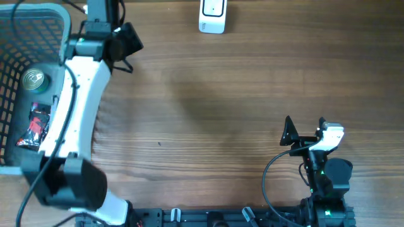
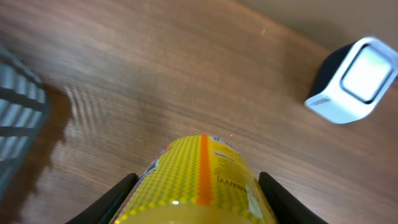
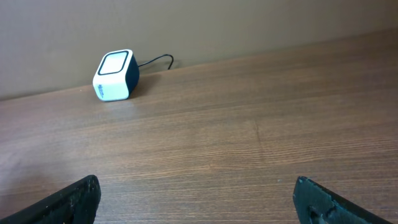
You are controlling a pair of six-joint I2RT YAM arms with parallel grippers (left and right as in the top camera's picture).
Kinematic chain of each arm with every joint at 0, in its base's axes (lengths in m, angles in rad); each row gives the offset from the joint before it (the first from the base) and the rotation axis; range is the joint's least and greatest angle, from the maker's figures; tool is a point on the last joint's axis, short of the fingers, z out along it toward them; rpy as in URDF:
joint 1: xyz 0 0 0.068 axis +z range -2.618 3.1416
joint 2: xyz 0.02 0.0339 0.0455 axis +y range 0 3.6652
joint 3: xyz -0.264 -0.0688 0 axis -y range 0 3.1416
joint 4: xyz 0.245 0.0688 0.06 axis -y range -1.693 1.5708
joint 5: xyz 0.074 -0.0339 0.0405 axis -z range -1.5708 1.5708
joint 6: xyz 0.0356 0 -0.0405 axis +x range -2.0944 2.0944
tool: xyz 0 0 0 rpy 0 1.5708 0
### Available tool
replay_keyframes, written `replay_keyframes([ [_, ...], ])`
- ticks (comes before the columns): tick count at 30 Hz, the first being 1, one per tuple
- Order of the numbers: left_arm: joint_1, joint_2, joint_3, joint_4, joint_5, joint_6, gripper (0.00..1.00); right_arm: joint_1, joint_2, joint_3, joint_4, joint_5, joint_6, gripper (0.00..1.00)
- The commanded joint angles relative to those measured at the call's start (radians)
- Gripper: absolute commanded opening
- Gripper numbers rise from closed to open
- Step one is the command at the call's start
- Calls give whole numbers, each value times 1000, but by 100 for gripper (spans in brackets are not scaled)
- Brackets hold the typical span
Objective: Scan the item barcode
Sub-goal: 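Lift the yellow can out and place it upright on the table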
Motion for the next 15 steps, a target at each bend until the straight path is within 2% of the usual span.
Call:
replay_keyframes([
  [1, -20, 95, 8, 31, -18, -10, 52, -5, 7, -1, 4, -17, 10, 100],
  [15, -53, 328, 6, 30, -2, -33, 51, -5, 7, -1, 4, -16, 6, 100],
])
